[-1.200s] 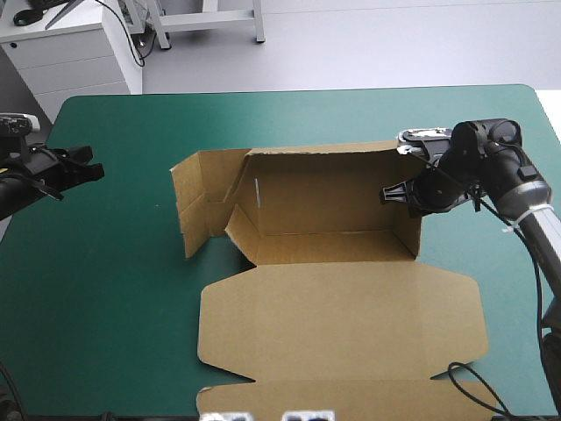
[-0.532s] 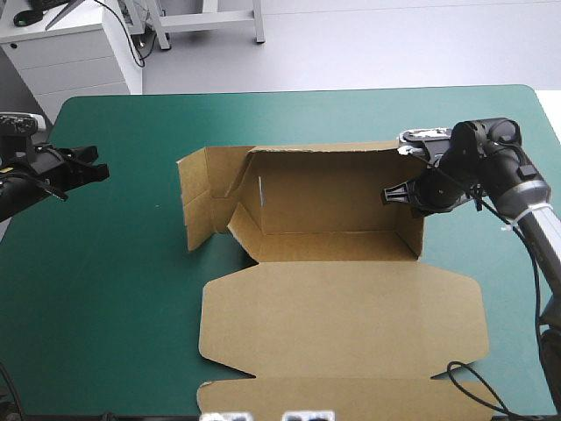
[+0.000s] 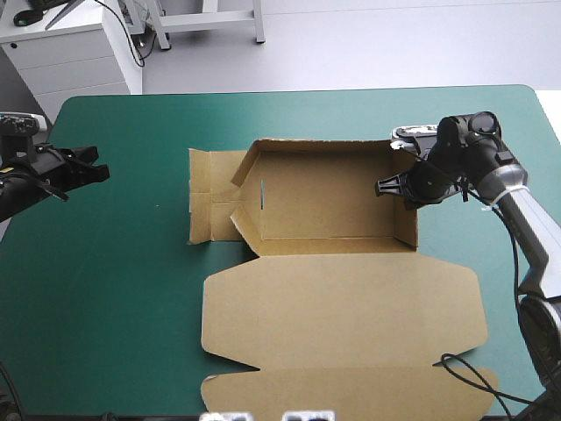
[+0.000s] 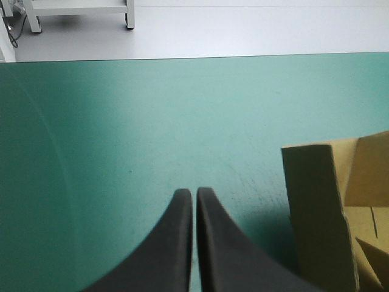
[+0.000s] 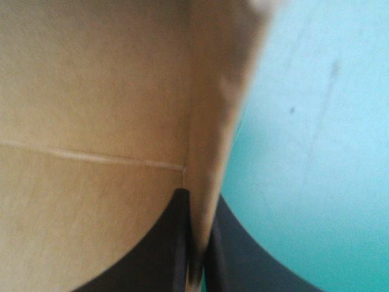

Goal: Fold the box

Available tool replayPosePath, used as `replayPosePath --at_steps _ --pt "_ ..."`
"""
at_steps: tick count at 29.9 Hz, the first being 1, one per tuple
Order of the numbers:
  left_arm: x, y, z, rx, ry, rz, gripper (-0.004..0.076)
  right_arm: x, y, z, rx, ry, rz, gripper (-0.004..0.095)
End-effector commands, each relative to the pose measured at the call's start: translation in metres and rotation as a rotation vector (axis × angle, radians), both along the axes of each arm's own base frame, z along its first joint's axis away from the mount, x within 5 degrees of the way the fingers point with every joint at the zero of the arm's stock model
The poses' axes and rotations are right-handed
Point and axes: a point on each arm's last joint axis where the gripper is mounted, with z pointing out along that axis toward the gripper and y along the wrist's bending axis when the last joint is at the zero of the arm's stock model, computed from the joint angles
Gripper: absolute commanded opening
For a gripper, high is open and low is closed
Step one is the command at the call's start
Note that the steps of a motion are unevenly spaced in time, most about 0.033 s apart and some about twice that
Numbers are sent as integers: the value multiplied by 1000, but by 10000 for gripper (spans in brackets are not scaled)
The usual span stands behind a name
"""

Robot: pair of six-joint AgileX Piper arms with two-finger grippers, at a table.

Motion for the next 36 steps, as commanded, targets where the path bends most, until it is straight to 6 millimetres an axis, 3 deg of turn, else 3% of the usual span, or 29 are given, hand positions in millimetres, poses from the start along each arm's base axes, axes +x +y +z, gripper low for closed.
replayPosePath --at_steps 1,6,10,17,19,25,29,36 --pt "-3 -3 18 -10 -75 19 9 11 2 3 23 -107 -10 -17" --pt "-2 -2 16 -11 -69 19 9 20 3 12 37 -175 -13 -2" --pt "2 0 12 -9 -52 19 9 24 4 11 39 -185 -14 121" --pt "7 2 6 -17 -32 17 9 29 5 10 44 -213 -17 630" --pt "7 2 6 -17 -32 17 9 31 6 15 57 -234 -29 716" --pt "7 2 6 -19 -31 18 9 27 5 33 66 -195 -60 728" --pt "7 2 6 -19 -31 18 9 14 0 31 -2 -50 -58 727" --pt "7 1 6 -21 -28 13 9 13 1 28 3 -28 -56 724"
